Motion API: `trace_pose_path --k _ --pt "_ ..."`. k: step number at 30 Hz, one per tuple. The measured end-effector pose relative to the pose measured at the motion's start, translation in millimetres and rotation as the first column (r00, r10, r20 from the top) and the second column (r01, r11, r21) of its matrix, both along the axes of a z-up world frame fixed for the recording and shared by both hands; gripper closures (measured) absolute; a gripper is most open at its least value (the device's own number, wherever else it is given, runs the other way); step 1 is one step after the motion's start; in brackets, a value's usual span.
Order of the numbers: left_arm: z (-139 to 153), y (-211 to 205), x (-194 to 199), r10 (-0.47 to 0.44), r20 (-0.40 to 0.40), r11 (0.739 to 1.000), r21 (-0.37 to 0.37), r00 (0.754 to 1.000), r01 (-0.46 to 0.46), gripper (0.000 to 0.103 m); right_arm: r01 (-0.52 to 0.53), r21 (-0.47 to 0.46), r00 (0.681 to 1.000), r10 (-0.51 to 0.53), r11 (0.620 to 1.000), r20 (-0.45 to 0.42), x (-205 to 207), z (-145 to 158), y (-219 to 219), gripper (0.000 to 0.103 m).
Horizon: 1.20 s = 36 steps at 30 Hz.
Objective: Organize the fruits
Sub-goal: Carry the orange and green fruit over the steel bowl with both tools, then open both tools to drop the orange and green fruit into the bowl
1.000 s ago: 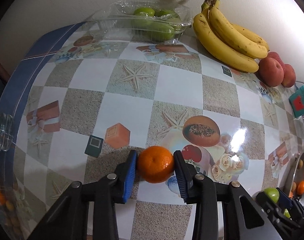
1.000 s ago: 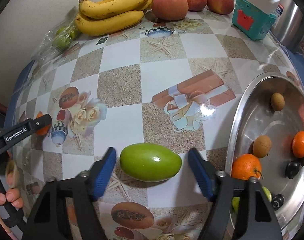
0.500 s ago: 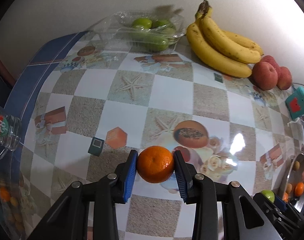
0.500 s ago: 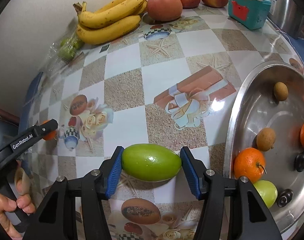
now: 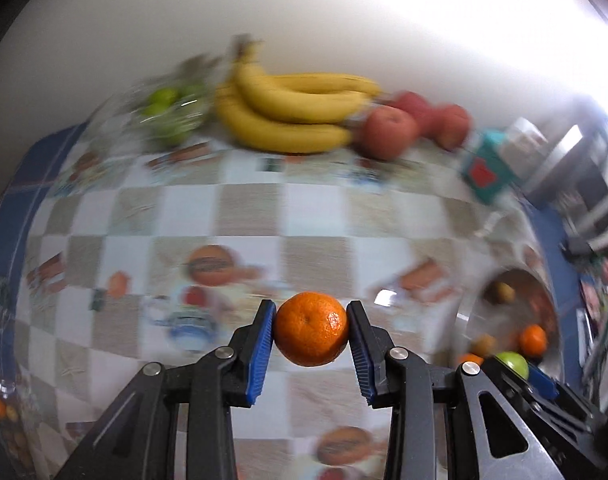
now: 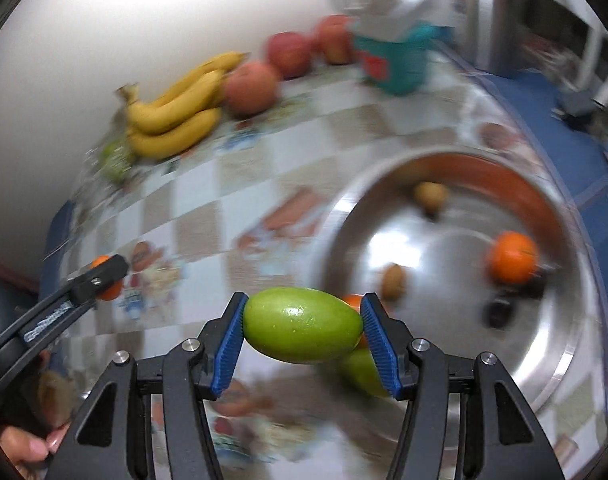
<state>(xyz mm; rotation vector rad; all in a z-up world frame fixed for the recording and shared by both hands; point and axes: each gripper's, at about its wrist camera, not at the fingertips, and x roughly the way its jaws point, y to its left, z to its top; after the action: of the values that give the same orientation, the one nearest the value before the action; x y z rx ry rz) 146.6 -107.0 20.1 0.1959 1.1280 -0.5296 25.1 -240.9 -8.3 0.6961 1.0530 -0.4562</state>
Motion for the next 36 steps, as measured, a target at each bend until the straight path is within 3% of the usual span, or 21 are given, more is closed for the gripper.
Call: trace_pose_path --k 5,11,22,29,30,33,36 --pt "2 -61 -48 -0.168 0.008 0.986 -0.016 0.986 0.168 0.064 0.105 -0.037 0.993 -0.107 0.994 -0.041 -39 1 -29 0.044" --pt "-10 -107 -78 -0.269 0.052 0.963 0.024 0.962 0.268 0.064 0.195 -0.047 0.977 -0.198 0.980 -0.073 -87 -12 -57 0.044" --pt "-49 -130 -84 -0.293 0.022 0.953 0.093 0.956 0.290 0.064 0.207 -0.005 0.970 -0.205 0.978 -0.131 -98 -43 -69 0.044" --pt "-49 -135 -90 -0.312 0.044 0.944 0.123 0.949 0.305 0.063 0.217 0.021 0.967 -0.213 0.976 -0.140 -99 -52 -70 0.044" --pt "-49 -134 -90 -0.311 0.041 0.945 0.121 0.949 0.305 0.060 0.217 0.021 0.967 -0.212 0.976 -0.142 -97 -53 -70 0.044" --pt "-45 -128 -92 -0.298 0.031 0.951 0.098 0.954 0.294 0.038 0.219 0.026 0.967 -0.213 0.975 -0.141 -98 -53 -69 0.043" --pt "-38 -119 -95 -0.282 0.030 0.957 0.076 0.959 0.279 0.038 0.222 0.032 0.968 -0.216 0.975 -0.131 -100 -53 -69 0.043"
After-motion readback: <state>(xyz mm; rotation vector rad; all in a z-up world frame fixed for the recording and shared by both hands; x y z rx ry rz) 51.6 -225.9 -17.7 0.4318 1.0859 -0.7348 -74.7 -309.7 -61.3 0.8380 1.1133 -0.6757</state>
